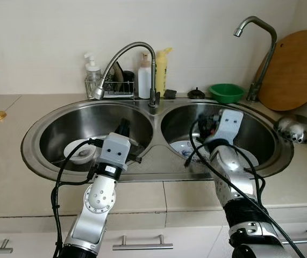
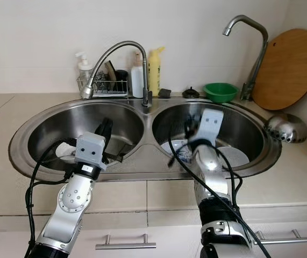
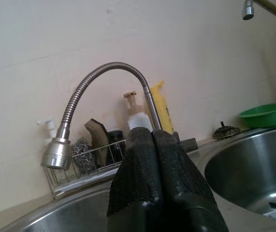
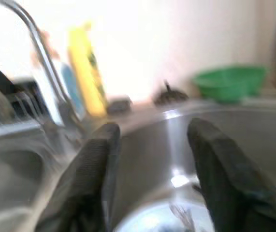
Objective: Kitchen organization
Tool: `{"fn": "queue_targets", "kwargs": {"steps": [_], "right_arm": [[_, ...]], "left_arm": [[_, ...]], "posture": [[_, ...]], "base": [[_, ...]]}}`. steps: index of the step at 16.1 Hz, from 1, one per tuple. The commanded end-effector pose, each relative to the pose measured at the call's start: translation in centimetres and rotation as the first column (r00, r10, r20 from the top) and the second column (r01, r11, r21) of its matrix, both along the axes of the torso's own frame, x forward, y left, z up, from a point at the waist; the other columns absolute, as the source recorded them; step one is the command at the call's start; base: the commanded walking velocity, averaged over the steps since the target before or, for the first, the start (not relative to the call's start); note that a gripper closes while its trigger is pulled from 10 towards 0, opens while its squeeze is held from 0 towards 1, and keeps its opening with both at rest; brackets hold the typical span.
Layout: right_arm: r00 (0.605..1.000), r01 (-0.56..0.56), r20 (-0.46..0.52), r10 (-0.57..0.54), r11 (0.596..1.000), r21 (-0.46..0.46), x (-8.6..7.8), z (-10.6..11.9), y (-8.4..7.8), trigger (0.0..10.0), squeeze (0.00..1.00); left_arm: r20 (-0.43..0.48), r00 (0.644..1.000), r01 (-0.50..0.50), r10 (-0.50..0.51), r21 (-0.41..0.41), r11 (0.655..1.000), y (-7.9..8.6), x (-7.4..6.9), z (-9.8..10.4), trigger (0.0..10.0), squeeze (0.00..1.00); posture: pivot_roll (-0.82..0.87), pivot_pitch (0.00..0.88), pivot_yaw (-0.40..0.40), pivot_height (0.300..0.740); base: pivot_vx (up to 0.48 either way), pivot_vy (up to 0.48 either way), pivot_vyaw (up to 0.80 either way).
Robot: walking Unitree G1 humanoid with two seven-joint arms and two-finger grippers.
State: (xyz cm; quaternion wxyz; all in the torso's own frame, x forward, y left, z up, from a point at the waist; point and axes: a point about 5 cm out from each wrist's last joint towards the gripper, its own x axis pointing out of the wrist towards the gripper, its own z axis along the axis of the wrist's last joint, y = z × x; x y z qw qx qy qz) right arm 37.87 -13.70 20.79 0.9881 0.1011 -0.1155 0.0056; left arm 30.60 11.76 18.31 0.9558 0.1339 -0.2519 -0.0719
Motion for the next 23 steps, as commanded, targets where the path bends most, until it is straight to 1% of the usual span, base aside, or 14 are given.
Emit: {"fn": "queue_targets", "kwargs": {"steps": [1,2,5,9,10,11,12,15,18,23], "right_arm": [[0.998,-0.041,0.053,0.040,0.999,0.008,-0.4,0.7,0.7,10.0,1.00],[0.996,-0.041,0.075,0.041,0.999,0.003,-0.6,1.0,0.8,10.0,1.00],[0.993,-0.020,0.117,0.017,1.000,0.019,-1.0,1.5,0.1,10.0,1.00],[0.992,0.000,0.126,-0.004,1.000,0.029,-1.5,1.4,-0.1,10.0,1.00],[0.991,0.009,0.134,-0.013,1.000,0.030,-1.6,1.4,-0.1,10.0,0.95],[0.990,0.014,0.140,-0.018,0.999,0.030,-1.8,1.4,-0.1,10.0,0.31],[0.988,0.022,0.154,-0.024,1.000,0.012,-2.0,1.6,0.1,10.0,0.00],[0.985,0.019,0.172,-0.019,1.000,-0.001,-2.5,1.5,0.6,10.0,0.00],[0.985,0.023,0.170,-0.021,1.000,-0.007,-2.7,1.3,0.8,10.0,0.00],[0.985,0.024,0.170,-0.023,1.000,-0.004,-2.9,1.1,1.0,10.0,0.00]], "left_arm": [[-0.009,1.000,0.016,-0.016,0.019,1.000,-0.4,0.0,-0.3,10.0,0.00],[-0.010,1.000,0.018,-0.018,0.019,1.000,-0.5,0.0,-0.3,10.0,0.00],[-0.012,1.000,0.018,-0.018,0.015,1.000,-0.4,-0.1,-0.4,10.0,0.00],[-0.016,1.000,0.022,-0.022,-0.003,1.000,-0.3,-0.2,-0.5,10.0,0.00],[-0.012,1.000,0.025,-0.025,-0.009,1.000,-0.4,-0.3,-0.4,10.0,0.00],[-0.013,1.000,0.024,-0.025,-0.013,1.000,-0.4,-0.3,-0.4,10.0,0.00],[-0.016,1.000,0.021,-0.022,-0.015,1.000,-0.3,-0.2,-0.4,10.0,0.00],[-0.002,1.000,0.026,-0.026,-0.011,1.000,-0.3,-0.2,-0.1,10.0,0.00],[-0.002,1.000,0.024,-0.024,-0.008,1.000,-0.3,-0.1,0.0,10.0,0.00],[0.034,0.999,0.028,-0.028,0.002,1.000,-0.5,-0.3,0.7,10.0,0.00]], "posture": [[0.04,0.000,-0.006,0.740],[0.04,0.000,-0.007,0.740],[0.04,0.000,-0.008,0.740],[0.04,0.000,-0.011,0.740],[0.04,0.000,-0.011,0.740],[0.04,0.000,-0.011,0.740],[0.04,0.000,-0.011,0.740],[0.04,0.000,-0.007,0.740],[0.04,0.000,-0.008,0.740],[0.04,0.000,-0.010,0.740]], "base": [[0.000,0.000,0.00],[0.000,0.000,0.00],[0.000,0.000,0.00],[0.000,0.000,0.00],[0.000,0.000,0.00],[0.000,0.000,0.00],[0.000,0.000,0.00],[0.000,0.000,0.00],[0.000,0.000,0.00],[0.000,0.437,0.00]]}}
